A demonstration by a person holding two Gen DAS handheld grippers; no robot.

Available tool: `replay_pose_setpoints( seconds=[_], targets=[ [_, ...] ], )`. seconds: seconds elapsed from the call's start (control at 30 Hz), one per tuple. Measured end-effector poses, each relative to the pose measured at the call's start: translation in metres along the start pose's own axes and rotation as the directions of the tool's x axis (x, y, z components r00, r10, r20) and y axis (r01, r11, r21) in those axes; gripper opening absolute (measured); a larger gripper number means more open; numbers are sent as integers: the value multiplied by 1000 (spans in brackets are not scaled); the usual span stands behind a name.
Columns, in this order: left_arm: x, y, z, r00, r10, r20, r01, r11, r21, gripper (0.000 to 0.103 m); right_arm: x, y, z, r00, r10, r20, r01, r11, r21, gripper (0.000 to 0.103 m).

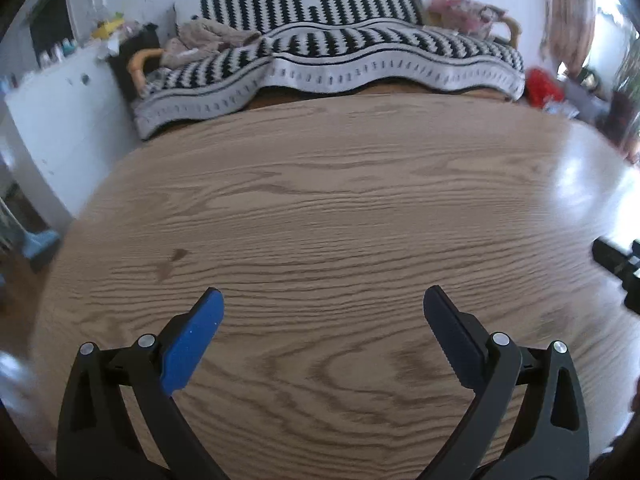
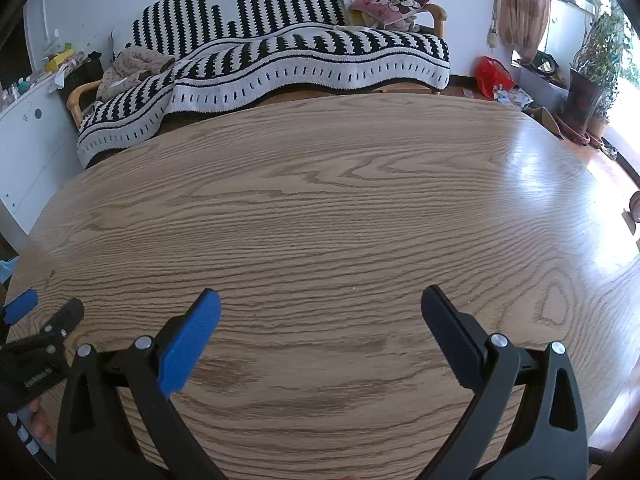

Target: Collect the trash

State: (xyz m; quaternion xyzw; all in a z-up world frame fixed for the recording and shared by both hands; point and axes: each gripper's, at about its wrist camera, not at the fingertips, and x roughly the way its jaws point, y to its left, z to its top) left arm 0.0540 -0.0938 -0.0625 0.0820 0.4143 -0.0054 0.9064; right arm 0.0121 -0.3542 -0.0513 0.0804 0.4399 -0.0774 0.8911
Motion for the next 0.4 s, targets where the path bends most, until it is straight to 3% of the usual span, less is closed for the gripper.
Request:
replay_pose_setpoints(
  seconds=[0.2, 0.4],
  targets=[
    [-1, 1, 0, 1000, -21, 6, 22, 1000, -14, 97, -1, 1, -1, 1000, -2, 1, 2, 1000, -8, 97],
    [2, -5, 2, 999, -35, 15, 35, 999, 41, 97, 2, -3, 1, 1000, 8, -11, -8, 1000, -2, 97]
  ],
)
